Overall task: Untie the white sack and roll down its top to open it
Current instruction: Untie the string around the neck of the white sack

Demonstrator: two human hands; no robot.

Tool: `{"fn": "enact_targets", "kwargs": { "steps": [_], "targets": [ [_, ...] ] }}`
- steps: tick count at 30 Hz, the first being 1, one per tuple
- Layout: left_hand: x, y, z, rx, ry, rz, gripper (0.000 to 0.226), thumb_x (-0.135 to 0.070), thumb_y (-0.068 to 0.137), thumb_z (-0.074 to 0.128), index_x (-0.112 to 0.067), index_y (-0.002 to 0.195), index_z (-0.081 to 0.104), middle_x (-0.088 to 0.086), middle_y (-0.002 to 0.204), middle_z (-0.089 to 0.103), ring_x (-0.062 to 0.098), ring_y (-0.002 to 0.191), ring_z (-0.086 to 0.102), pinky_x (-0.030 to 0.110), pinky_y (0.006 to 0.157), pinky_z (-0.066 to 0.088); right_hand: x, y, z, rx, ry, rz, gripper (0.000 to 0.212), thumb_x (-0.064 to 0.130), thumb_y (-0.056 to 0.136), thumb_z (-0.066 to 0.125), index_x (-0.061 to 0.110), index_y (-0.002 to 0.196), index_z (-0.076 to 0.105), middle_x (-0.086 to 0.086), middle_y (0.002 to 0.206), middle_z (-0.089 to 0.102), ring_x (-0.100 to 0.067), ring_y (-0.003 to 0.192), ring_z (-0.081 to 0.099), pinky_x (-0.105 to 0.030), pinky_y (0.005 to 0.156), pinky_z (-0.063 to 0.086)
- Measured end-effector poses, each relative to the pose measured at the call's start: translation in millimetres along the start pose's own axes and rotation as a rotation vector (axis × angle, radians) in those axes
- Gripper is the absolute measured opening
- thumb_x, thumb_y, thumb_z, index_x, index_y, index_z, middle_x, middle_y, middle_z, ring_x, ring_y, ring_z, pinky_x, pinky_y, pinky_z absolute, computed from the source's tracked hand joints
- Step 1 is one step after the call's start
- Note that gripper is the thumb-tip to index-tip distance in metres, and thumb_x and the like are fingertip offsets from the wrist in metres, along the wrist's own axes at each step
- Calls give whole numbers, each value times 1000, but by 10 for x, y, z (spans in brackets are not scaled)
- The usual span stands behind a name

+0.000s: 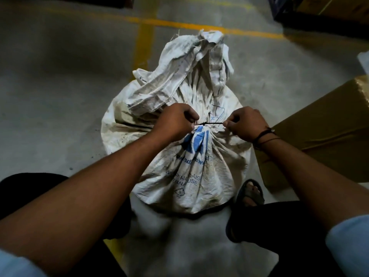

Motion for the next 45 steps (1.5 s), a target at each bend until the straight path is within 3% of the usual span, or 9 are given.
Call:
{"fn": "enact_targets", "kwargs": {
  "steps": [6, 9, 13, 18, 22, 29, 32, 40, 45],
  "targets": [
    [-17, -102, 29, -7, 9, 60, 15, -10, 82, 79, -14, 96, 77, -1, 99, 75, 10, 92, 70, 29, 87, 57, 138, -78, -92, -78, -37, -16, 27, 23, 87, 66, 4, 68, 70, -10, 70, 69, -18, 62, 57, -27, 63, 43],
    [-4, -165, -14, -8, -32, 28, 23, -29, 97, 62, -14, 91, 78, 0, 86, 76, 16, 80, 73, 32, 74, 60, 563, -338, -118, -116, 51, -119, 22, 22, 87, 63, 9, 70, 68, 2, 66, 61, -5, 57, 51, -9, 54, 34],
    [188, -231, 186, 230, -226, -248, 53, -51, 99, 51, -11, 70, 70, 0, 55, 68, 12, 48, 64, 18, 51, 50, 1049, -794, 231, -75, 7, -330, 11, 24, 85, 58, 16, 78, 60, -7, 78, 65, -26, 72, 60, -31, 59, 41],
    [269, -145, 268, 257, -57, -143, 14, -14, 89, 71, -9, 98, 80, 6, 79, 72, 9, 64, 60, 25, 73, 49, 1105, -892, 524, -46, -61, -421, 11, 26, 85, 59, 15, 88, 62, -11, 93, 67, -33, 86, 63, -39, 70, 50],
    [175, -81, 239, 220, 130, -91, 11, -17, 87, 73, -21, 94, 80, -2, 89, 77, 9, 79, 68, 25, 77, 53, 936, -616, 462, 149, 94, -345, 7, 26, 83, 70, 20, 81, 73, 0, 81, 71, -14, 72, 63, -19, 59, 42],
    [153, -38, 216, 258, 27, -170, 14, -10, 95, 65, -5, 86, 74, 5, 78, 77, 11, 68, 72, 26, 64, 56, 600, -209, 2, -78, 167, -305, 11, 14, 79, 72, 19, 88, 74, 2, 89, 73, -3, 71, 61, -4, 67, 41],
    [61, 51, 15, 215, 254, -85, 11, -17, 93, 69, -12, 87, 77, -8, 68, 69, -2, 52, 60, 15, 52, 46, 762, -175, -18, -125, 51, -425, 15, 20, 77, 69, 23, 92, 71, 1, 95, 63, -11, 80, 58, -22, 74, 45],
    [96, 103, -92, 120, 349, -29, 15, -28, 94, 66, -20, 93, 79, 1, 93, 76, 15, 91, 67, 26, 74, 45, 1012, 4, 234, 26, -47, -455, 35, 6, 84, 63, 9, 118, 69, -16, 119, 65, -30, 114, 57, -29, 95, 39],
    [85, 51, -65, 144, 373, -41, 21, -24, 99, 59, -14, 104, 77, 5, 109, 75, 20, 105, 65, 23, 75, 38, 782, 184, 362, 181, 138, -261, 47, -5, 82, 57, 16, 123, 68, -4, 127, 65, -16, 118, 59, -25, 104, 44]
  ]
}}
Point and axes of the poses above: each hand's wrist, its own y-axis towards the middle knuckle, its own z-axis out of the palm, x = y × z, the point moved 9 cm from there along y, towards the middle knuckle
